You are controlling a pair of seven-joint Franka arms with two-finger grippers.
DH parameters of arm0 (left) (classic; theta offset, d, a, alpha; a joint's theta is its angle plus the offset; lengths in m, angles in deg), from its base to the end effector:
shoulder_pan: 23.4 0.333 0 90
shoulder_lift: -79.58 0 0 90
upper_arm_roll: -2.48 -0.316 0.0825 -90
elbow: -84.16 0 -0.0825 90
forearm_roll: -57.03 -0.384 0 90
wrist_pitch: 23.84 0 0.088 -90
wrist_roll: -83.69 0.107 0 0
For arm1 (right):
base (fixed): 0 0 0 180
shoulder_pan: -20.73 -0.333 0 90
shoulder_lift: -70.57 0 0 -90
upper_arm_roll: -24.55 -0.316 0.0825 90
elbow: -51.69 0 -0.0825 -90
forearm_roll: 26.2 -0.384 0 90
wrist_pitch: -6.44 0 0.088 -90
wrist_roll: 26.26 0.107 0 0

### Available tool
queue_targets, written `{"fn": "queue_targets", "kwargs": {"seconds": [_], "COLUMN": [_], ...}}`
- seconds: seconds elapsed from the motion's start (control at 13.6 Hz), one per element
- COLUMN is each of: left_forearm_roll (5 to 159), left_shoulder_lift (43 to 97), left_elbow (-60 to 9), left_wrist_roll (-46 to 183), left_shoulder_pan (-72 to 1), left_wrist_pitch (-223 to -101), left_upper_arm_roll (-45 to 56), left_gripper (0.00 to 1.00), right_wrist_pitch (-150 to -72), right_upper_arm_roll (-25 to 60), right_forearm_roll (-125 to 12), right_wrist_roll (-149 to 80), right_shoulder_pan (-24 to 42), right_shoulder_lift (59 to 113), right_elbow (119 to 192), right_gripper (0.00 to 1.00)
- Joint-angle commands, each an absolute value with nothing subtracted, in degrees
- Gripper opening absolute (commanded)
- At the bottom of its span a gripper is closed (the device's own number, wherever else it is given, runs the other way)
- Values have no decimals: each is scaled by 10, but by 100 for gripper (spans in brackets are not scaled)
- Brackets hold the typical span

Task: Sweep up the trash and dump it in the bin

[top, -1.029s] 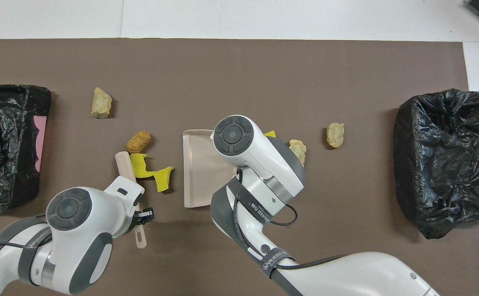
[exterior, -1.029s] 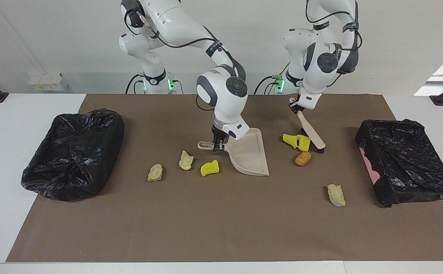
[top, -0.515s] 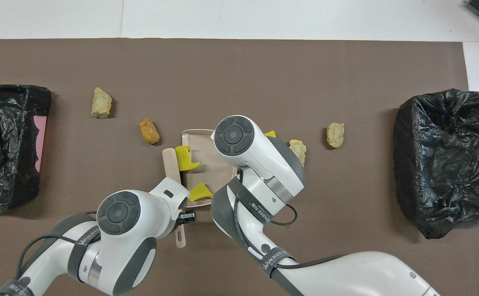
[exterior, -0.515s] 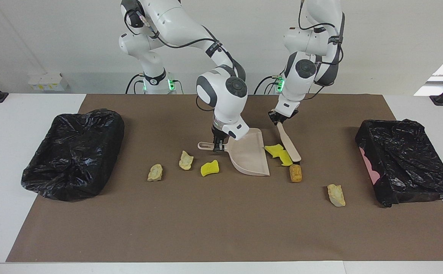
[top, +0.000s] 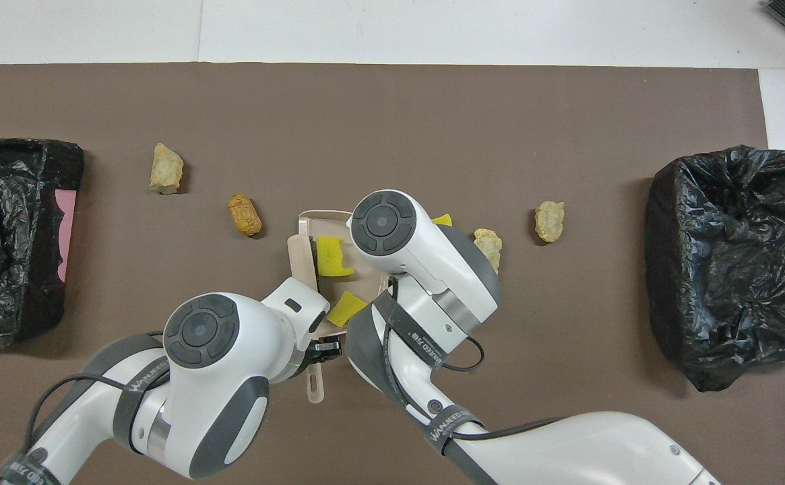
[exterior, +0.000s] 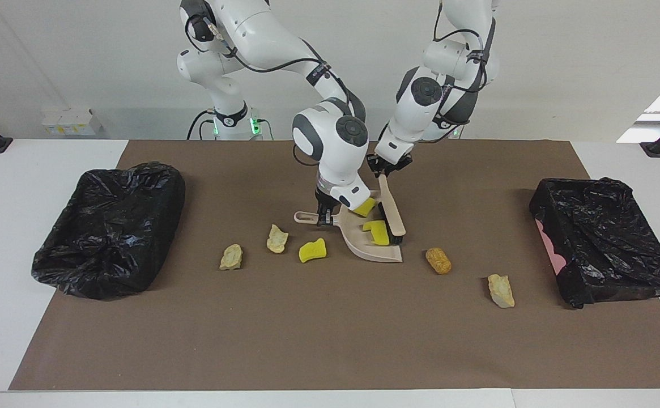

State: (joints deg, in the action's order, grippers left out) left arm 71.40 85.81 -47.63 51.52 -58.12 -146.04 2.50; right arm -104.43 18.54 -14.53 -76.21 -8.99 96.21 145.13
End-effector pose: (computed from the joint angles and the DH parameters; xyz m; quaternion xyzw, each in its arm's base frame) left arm 0.3969 -0.2884 0.3890 0.9930 0.0475 -0.0815 0.0706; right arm 0.5476 0.3674 0.3512 0.7024 0.7050 -0.0776 0.0602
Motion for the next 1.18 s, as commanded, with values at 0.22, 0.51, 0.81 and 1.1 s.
{"fn": "queue_targets", "kwargs": {"seconds": [0.22,0.51,0.81,1.1], "left_forearm_roll": [645,597,542,475], "left_shoulder_lift": [841,788,774,716], "left_elbow": [-436,-366,-348,-300], "left_wrist_roll": [684,818,936,1006], "left_shoulder_pan": [-450,-351,-266,-211], "left_wrist_pitch": [-1433,-1427,-1438,-1480], "left_upper_arm_roll": [20,19,19,20], "left_gripper": [0,0,0,0], "right_wrist_pitch": [-1038,-1005,-989,-988], "right_upper_arm_roll": [183,183,182,181], "right_forearm_roll": [-137,-81,-46,-46], "right_wrist_roll": [-719,-656,-648,-648], "right_shoulder_pan": [-88,-113,-121,-121], "right_shoulder_lift": [961,953,947,946], "right_elbow": [1447,1443,1444,1447], "right_gripper": [0,0,0,0]}}
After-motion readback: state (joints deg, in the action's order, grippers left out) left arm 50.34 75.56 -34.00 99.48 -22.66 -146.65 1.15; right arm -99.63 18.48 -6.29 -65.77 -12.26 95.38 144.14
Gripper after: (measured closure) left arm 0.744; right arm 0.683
